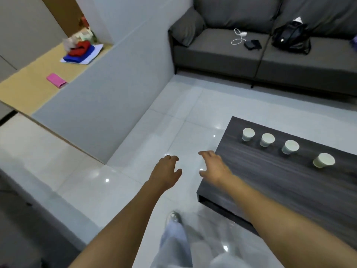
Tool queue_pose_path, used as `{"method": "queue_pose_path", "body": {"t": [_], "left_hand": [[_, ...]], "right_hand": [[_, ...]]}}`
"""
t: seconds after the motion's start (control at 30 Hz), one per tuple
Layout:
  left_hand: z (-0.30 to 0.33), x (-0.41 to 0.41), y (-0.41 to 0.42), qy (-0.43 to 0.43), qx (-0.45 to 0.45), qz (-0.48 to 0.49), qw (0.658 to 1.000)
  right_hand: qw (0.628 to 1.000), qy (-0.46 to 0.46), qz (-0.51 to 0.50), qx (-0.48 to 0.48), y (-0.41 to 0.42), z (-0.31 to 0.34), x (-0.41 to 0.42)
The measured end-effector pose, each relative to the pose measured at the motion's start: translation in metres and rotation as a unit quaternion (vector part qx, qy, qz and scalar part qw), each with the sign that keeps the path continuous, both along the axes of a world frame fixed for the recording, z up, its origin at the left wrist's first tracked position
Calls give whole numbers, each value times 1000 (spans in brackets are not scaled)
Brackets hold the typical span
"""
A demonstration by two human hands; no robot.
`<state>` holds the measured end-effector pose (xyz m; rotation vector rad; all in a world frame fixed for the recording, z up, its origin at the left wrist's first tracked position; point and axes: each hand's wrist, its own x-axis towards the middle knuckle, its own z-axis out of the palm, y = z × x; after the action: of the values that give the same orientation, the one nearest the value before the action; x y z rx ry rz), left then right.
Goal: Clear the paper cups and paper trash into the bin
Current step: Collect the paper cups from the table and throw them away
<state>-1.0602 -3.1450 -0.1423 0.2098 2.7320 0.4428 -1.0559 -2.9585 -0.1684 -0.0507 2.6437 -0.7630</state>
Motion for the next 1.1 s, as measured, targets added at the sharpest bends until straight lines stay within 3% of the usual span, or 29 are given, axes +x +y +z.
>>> {"method": "queue_pose_path", "body": {"t": [0.23,0.5,0.8,1.1], "left_hand": [[1,-150,-32,-16,4,-97,995],[-14,-296,-2,-39,8,-198,979],[-18,-484,73,-43,-18,-270,962],[-32,-605,183,-81,-21,-387,918]], "right_hand": [[995,-28,-99,-10,-41,0,-98],[982,-57,-181,6,-21,-25,-219],[964,-67,-256,-15,35,-39,-386],[922,-77,-379,-26,113,-43,-467]]}}
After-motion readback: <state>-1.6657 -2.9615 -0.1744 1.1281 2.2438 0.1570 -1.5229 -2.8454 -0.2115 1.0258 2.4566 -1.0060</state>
